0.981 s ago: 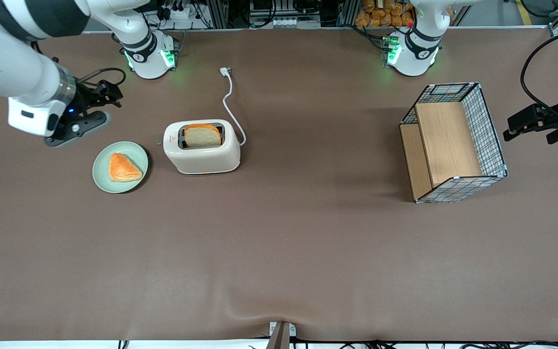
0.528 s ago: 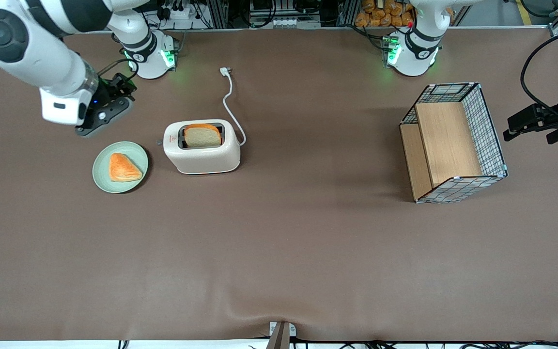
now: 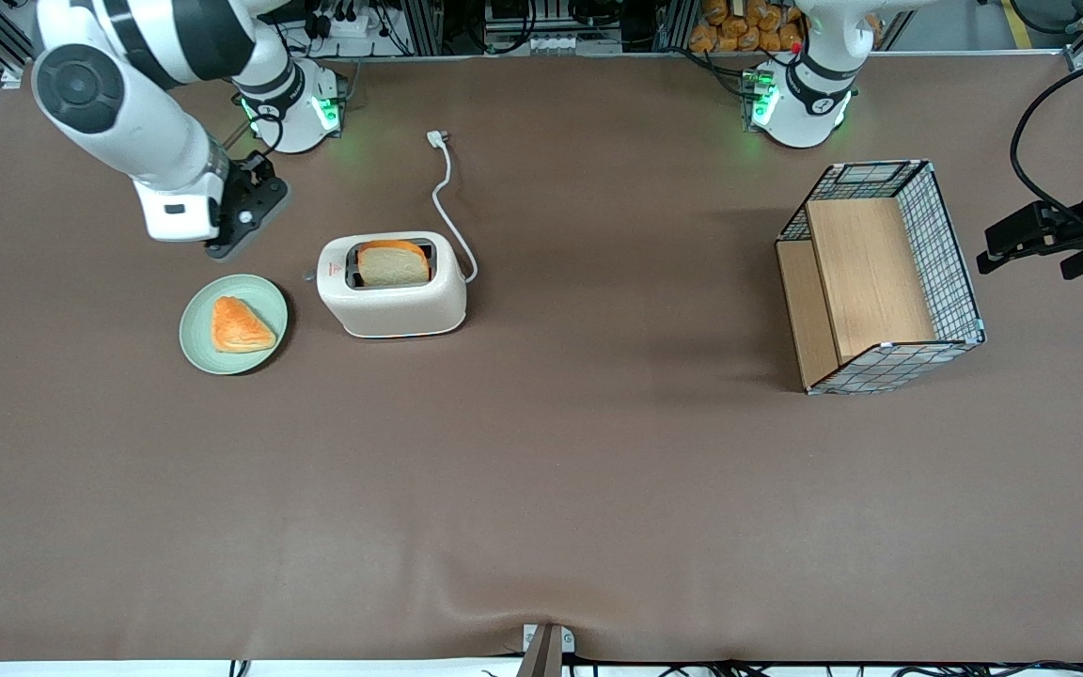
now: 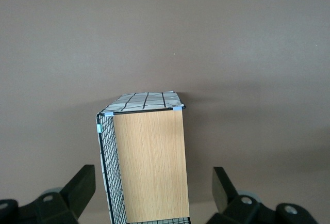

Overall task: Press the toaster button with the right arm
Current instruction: 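Lower the closed right gripper onto the toaster's side lever, then press the toaster lever down with the right gripper and hold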

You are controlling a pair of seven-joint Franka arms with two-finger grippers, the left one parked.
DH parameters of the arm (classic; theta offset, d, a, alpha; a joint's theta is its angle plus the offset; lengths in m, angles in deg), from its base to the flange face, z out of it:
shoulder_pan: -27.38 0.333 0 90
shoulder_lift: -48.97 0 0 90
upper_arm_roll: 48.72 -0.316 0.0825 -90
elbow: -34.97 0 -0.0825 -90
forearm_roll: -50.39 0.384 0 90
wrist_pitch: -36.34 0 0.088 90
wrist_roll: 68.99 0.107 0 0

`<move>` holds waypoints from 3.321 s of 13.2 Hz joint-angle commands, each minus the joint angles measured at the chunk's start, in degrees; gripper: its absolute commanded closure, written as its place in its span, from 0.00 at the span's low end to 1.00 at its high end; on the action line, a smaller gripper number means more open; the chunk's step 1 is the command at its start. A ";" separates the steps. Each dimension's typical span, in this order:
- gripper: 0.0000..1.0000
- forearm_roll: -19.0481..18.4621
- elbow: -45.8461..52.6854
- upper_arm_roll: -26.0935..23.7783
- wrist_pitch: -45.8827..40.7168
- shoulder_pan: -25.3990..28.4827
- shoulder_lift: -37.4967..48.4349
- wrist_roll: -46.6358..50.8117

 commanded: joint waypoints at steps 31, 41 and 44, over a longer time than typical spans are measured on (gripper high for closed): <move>1.00 -5.06 -13.84 0.66 31.18 0.57 -8.44 -37.52; 1.00 -4.97 -13.84 0.66 33.64 0.65 -12.04 -37.52; 1.00 -4.97 -13.84 0.66 35.49 0.65 -13.71 -37.61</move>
